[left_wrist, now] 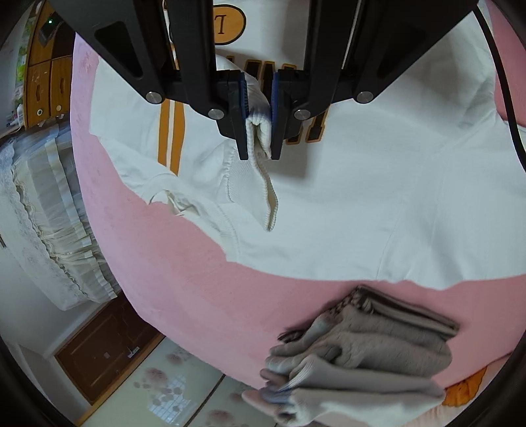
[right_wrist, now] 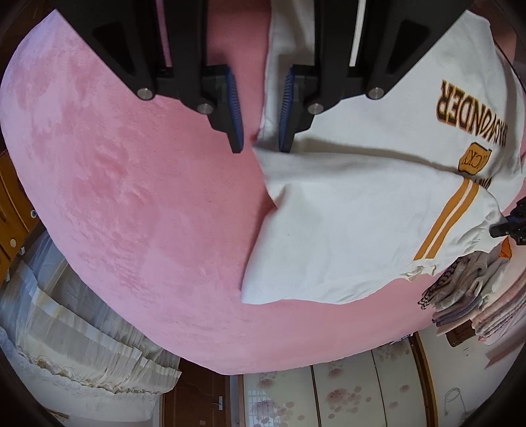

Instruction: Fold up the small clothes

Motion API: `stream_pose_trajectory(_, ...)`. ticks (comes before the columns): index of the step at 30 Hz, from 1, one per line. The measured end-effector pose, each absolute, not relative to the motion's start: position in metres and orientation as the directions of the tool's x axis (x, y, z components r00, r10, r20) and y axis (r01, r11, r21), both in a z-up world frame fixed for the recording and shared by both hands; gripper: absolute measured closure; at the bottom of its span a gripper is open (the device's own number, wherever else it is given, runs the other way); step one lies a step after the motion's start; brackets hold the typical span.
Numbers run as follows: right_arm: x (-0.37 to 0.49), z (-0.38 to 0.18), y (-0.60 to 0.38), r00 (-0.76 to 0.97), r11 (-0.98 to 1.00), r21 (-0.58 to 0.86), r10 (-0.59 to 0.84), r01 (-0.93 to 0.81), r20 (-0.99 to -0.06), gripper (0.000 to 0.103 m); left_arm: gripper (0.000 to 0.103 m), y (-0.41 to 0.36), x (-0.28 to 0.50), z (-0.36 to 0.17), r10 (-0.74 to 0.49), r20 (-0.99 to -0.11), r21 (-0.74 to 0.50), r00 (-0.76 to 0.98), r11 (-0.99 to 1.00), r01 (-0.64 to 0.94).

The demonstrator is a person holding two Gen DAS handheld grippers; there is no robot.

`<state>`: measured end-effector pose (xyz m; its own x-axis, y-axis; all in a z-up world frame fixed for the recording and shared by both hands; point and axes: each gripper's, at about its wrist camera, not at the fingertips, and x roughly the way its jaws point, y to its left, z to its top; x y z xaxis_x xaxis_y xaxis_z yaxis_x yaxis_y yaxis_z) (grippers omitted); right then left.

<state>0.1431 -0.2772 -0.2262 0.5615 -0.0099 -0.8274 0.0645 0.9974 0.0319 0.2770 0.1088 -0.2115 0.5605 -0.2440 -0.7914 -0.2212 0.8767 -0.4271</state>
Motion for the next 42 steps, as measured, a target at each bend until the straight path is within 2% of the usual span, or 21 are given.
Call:
stream_pose_trajectory(7,0.154,-0.232,-0.276,0.56,0.998,0.032,0.001,0.046,-0.829,0.082,0.094,0.11,0.276,-0.219,-0.245,-0.794,-0.429,0.557,0.874,-0.229)
stream_pose_trajectory(8,0.155,-0.231,-0.275,0.571,0.998,0.03,-0.004,0.049,-0.821,0.092,0.094,0.11,0.274,-0.219,-0.24,-0.793,-0.427,0.56,0.874,-0.231)
stream_pose_trajectory(14,0.15,-0.235,-0.284,0.565,0.985,0.09,-0.008,0.145,-0.825,0.093,0.094,0.114,0.269,-0.245,-0.177,-0.828,-0.366,0.533,0.889,-0.274)
stream_pose_trajectory(18,0.152,-0.237,-0.279,0.553,0.984,0.069,-0.033,0.163,-0.832,0.093,0.093,0.114,0.266,-0.255,-0.167,-0.823,-0.359,0.542,0.894,-0.27)
stream_pose_trajectory(20,0.155,-0.234,-0.278,0.54,0.987,0.064,-0.028,0.151,-0.841,0.092,0.091,0.113,0.267,-0.25,-0.173,-0.824,-0.358,0.539,0.897,-0.26)
stream_pose_trajectory(21,0.155,-0.23,-0.277,0.534,0.988,0.062,-0.024,0.142,-0.845,0.092,0.081,0.113,0.268,-0.247,-0.175,-0.826,-0.355,0.535,0.9,-0.254)
stream_pose_trajectory(22,0.154,-0.225,-0.278,0.53,0.99,0.062,-0.016,0.13,-0.848,0.089,0.076,0.113,0.268,-0.243,-0.188,-0.827,-0.359,0.529,0.902,-0.24)
stream_pose_trajectory(24,0.151,-0.211,-0.278,0.534,0.994,0.06,0.001,0.094,-0.845,0.082,0.057,0.113,0.265,-0.236,-0.207,-0.821,-0.367,0.532,0.905,-0.215)
stream_pose_trajectory(26,0.144,-0.194,-0.278,0.552,0.997,0.059,0.02,0.053,-0.833,0.061,0.052,0.113,0.261,-0.226,-0.215,-0.822,-0.361,0.528,0.913,-0.19)
stream_pose_trajectory(28,0.14,-0.18,-0.277,0.577,0.998,0.046,0.02,0.031,-0.817,0.054,0.051,0.117,0.257,-0.218,-0.223,-0.818,-0.362,0.53,0.916,-0.174)
stream_pose_trajectory(35,0.17,-0.156,-0.288,0.599,0.997,0.075,0.081,-0.034,-0.797,0.053,0.051,0.125,0.281,-0.214,-0.253,-0.811,-0.365,0.528,0.924,-0.116)
stream_pose_trajectory(42,0.26,-0.189,-0.332,0.549,0.982,0.18,0.123,0.051,-0.827,0.053,0.051,0.127,0.316,-0.25,-0.324,-0.833,-0.42,0.449,0.898,-0.131)
